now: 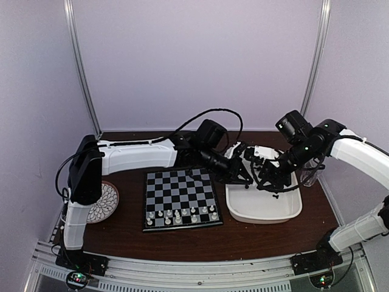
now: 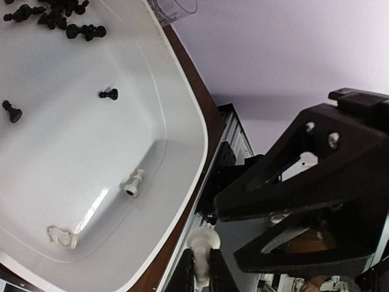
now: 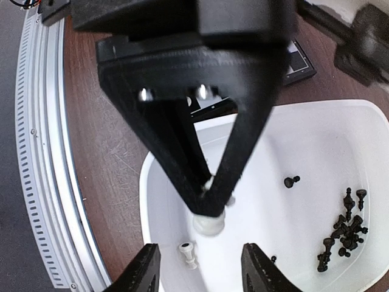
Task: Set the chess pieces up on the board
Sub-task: Pass from the right arm to the left, then place the knight at b1.
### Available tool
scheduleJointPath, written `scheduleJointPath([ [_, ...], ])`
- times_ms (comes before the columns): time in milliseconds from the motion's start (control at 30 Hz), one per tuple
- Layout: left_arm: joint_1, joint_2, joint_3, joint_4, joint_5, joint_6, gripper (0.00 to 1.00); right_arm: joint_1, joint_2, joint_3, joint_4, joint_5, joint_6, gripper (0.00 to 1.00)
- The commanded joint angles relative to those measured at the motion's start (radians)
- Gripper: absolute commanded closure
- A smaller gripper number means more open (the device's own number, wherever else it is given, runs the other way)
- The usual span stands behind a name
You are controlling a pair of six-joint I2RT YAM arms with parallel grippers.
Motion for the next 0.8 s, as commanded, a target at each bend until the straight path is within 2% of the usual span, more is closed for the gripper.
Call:
scheduleJointPath([
  [0, 0.021, -0.123, -0.023, -0.136, -0.094, 0.177, 0.93, -0.039, -0.072, -0.024, -0.071, -0.041, -0.021, 0.49],
  [233, 0.019, -0.371, -0.28, -0.439, -0.342, 0.404, 0.94, -0.115, -0.124, -0.152, -0.031, -0.069, -0.021, 0.48],
  [333, -0.007, -0.479, -0.38, -0.582, -0.512, 0.468, 0.93, -0.125, -0.113, -0.171, 0.003, -0.068, -0.009, 0.48],
  [433, -0.035, -0.546, -0.47, -0.655, -0.599, 0.495, 0.93, -0.13, -0.097, -0.167, 0.018, -0.044, -0.01, 0.48],
  [567, -0.042, -0.554, -0.484, -0.771, -0.687, 0.502, 0.93, -0.13, -0.076, -0.165, 0.017, -0.022, -0.021, 0.48],
  [767, -0.044, -0.597, -0.616, -0.757, -0.769, 0.43, 0.95, -0.13, -0.074, -0.176, 0.032, -0.012, -0.011, 0.48],
])
